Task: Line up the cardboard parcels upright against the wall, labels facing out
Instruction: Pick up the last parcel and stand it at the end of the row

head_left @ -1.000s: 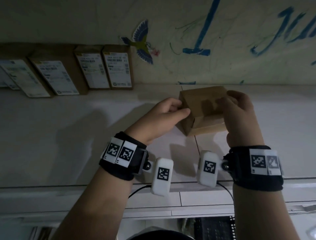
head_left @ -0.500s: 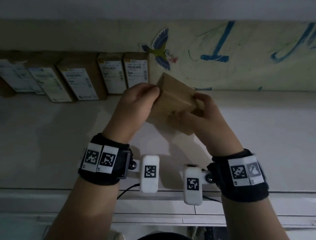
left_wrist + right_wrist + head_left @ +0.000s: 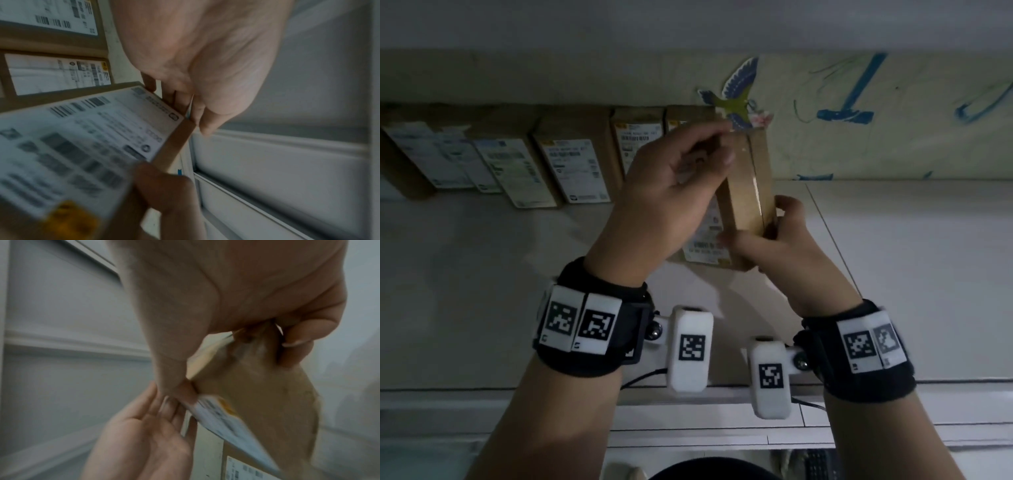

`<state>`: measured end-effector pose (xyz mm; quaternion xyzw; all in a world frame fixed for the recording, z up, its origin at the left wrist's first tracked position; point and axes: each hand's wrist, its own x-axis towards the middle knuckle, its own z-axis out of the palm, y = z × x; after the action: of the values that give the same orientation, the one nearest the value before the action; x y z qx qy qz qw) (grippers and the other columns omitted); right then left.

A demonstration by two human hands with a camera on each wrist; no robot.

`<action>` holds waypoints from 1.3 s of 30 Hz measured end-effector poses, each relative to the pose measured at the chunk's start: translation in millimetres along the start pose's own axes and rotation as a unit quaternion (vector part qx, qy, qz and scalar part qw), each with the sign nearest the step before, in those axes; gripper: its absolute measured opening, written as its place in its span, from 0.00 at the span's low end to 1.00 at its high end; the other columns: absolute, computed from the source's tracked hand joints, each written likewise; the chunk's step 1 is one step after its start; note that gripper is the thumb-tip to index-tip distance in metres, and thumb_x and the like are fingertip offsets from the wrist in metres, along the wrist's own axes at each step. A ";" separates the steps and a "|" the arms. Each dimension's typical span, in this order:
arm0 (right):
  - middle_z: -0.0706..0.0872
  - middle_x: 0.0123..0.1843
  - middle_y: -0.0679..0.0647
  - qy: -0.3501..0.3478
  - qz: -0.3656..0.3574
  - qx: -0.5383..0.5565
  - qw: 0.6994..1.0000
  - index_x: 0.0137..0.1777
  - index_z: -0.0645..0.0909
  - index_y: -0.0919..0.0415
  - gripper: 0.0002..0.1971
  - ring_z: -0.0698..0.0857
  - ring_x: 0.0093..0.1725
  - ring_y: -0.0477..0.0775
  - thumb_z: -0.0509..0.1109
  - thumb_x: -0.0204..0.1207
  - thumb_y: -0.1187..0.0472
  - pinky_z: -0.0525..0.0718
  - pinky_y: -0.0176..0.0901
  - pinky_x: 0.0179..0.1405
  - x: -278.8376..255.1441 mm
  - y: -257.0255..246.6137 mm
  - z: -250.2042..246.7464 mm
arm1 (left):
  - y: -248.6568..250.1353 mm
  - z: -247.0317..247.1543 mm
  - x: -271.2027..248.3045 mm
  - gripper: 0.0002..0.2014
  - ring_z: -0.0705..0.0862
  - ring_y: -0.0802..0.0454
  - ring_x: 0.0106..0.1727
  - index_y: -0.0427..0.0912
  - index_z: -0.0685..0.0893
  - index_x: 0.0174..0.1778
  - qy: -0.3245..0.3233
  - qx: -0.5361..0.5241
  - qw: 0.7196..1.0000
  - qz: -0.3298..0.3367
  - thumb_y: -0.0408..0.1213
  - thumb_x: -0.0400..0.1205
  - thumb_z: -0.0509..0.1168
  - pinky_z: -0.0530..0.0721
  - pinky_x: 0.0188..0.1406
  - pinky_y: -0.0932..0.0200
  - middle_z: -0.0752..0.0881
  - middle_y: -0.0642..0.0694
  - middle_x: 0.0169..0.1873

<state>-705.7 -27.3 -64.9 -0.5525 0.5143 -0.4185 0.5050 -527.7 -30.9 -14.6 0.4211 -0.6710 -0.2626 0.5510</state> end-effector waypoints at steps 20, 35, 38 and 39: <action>0.94 0.64 0.54 0.169 0.009 0.179 0.969 0.76 0.80 0.51 0.47 0.94 0.61 0.54 0.69 0.65 0.19 0.88 0.55 0.60 -25.2 -11.9 28.0 | -31.4 -53.9 -8.3 0.26 0.90 0.70 0.57 0.61 0.85 0.67 -0.103 -0.003 0.974 -0.203 0.63 0.74 0.80 0.88 0.59 0.61 0.92 0.65 0.59; 0.84 0.42 0.35 0.185 0.004 0.275 0.943 0.61 0.85 0.62 0.09 0.83 0.38 0.17 0.74 0.83 0.68 0.82 0.17 0.35 -27.6 -4.0 16.1 | -16.3 -66.0 -25.1 0.20 0.93 0.38 0.60 0.55 0.93 0.58 -0.182 -0.091 0.951 -0.234 0.65 0.80 0.71 0.87 0.63 0.25 0.95 0.42 0.56; 0.93 0.35 0.47 0.146 -0.066 0.376 0.913 0.42 0.91 0.58 0.23 0.93 0.36 0.39 0.58 0.93 0.63 0.93 0.35 0.38 -28.7 -11.8 22.5 | -17.5 -62.5 -26.6 0.31 0.87 0.24 0.63 0.47 0.89 0.61 -0.131 -0.127 0.948 -0.260 0.70 0.78 0.68 0.85 0.63 0.25 0.89 0.27 0.62; 0.94 0.40 0.51 0.140 -0.066 0.402 0.903 0.47 0.88 0.62 0.19 0.94 0.42 0.49 0.58 0.93 0.58 0.95 0.44 0.47 -28.6 -11.8 22.6 | -18.6 -59.5 -27.4 0.33 0.88 0.23 0.61 0.45 0.88 0.62 -0.117 -0.131 0.949 -0.264 0.71 0.78 0.66 0.86 0.59 0.32 0.88 0.26 0.62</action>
<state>-685.3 3.5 -54.7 -0.2715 0.3298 -0.6952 0.5781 -464.3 -10.3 -28.8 0.4733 -0.5555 -0.5315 0.4301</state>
